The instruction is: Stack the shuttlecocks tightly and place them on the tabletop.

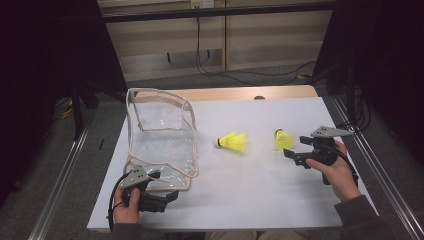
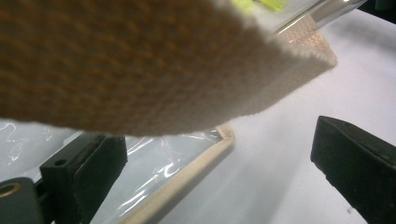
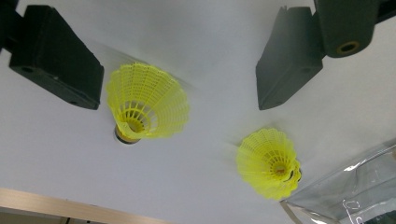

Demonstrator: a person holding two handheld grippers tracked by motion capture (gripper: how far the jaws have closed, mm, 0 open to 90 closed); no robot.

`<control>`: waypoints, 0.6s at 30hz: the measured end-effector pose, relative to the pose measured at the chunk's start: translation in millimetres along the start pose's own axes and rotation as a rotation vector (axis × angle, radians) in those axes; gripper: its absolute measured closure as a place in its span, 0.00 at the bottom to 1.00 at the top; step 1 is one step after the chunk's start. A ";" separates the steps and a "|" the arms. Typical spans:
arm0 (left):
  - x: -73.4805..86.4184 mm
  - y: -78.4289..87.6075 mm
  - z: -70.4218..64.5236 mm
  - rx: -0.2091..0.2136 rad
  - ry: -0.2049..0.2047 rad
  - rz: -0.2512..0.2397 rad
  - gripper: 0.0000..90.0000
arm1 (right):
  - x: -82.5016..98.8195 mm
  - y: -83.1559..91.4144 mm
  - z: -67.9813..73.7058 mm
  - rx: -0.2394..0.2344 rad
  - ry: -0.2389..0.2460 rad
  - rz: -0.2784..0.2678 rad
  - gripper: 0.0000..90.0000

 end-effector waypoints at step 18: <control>-0.2 0.3 0.0 -0.001 0.007 -0.005 0.04 | 1.3 -16.3 8.2 -0.017 -0.015 0.017 0.17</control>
Point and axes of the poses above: each handheld gripper's, and its own axes: y roughly backward along the jaws, x roughly out of its underside, z roughly to its left, the point moved 10 cm from there along -y, roughly forward along the jaws, and after that the axes turned 6 degrees about x, right-handed, at the moved point
